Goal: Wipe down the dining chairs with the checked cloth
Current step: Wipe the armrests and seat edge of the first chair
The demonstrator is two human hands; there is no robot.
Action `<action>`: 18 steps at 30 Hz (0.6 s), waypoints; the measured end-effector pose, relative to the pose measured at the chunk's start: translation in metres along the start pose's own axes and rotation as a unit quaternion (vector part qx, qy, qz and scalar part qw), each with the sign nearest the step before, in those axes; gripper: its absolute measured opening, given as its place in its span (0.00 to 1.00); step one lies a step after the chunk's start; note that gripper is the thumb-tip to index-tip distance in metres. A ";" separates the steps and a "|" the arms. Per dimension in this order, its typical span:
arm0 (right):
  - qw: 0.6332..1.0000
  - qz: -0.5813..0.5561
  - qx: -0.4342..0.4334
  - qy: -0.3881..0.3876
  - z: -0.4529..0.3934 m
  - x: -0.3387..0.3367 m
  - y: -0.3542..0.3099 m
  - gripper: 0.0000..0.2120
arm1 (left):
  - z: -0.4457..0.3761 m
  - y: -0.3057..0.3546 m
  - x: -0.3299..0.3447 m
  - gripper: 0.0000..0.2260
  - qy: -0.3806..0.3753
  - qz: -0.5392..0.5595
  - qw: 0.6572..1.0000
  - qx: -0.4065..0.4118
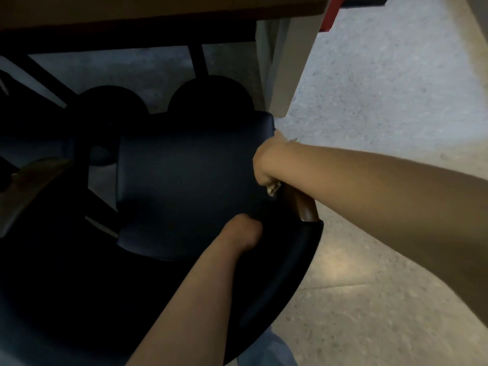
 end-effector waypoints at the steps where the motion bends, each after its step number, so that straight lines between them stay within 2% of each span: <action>1: 0.999 0.025 -0.021 -0.001 0.006 0.004 -0.012 0.25 | 0.001 -0.001 0.000 0.12 0.000 0.002 1.000 -0.003; 4: 0.995 0.049 -0.079 -0.029 0.030 0.012 -0.038 0.20 | 0.006 -0.003 -0.003 0.10 0.007 0.034 0.999 -0.011; 6: 0.999 0.020 -0.049 -0.011 0.028 0.002 -0.026 0.18 | 0.016 -0.006 -0.007 0.10 0.029 0.063 0.998 -0.008; 9: 1.000 -0.007 -0.011 0.023 0.024 -0.014 -0.006 0.15 | 0.030 -0.017 -0.014 0.14 0.072 0.091 0.993 0.017; 11: 0.998 -0.046 -0.023 0.044 0.036 -0.017 -0.006 0.14 | 0.042 -0.028 -0.021 0.15 0.104 0.104 0.989 0.026; 14: 0.989 -0.098 -0.070 0.086 0.081 -0.009 -0.029 0.17 | 0.066 -0.045 -0.034 0.17 0.131 0.052 0.988 0.058; 16: 0.979 -0.156 -0.063 0.117 0.110 -0.007 -0.038 0.19 | 0.083 -0.060 -0.041 0.18 0.124 -0.011 0.987 0.105; 18: 0.954 -0.270 -0.029 0.124 0.132 -0.011 -0.039 0.19 | 0.095 -0.078 -0.047 0.18 0.107 -0.046 0.985 0.130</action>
Point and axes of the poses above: each hand's wrist, its own z-axis away from the middle knuckle, its own x-axis out of the palm, y = z × x, the point moved 4 cm from there along -z, towards the middle knuckle, and after that the axes turned 9 degrees about y, right-handed, at the moved point
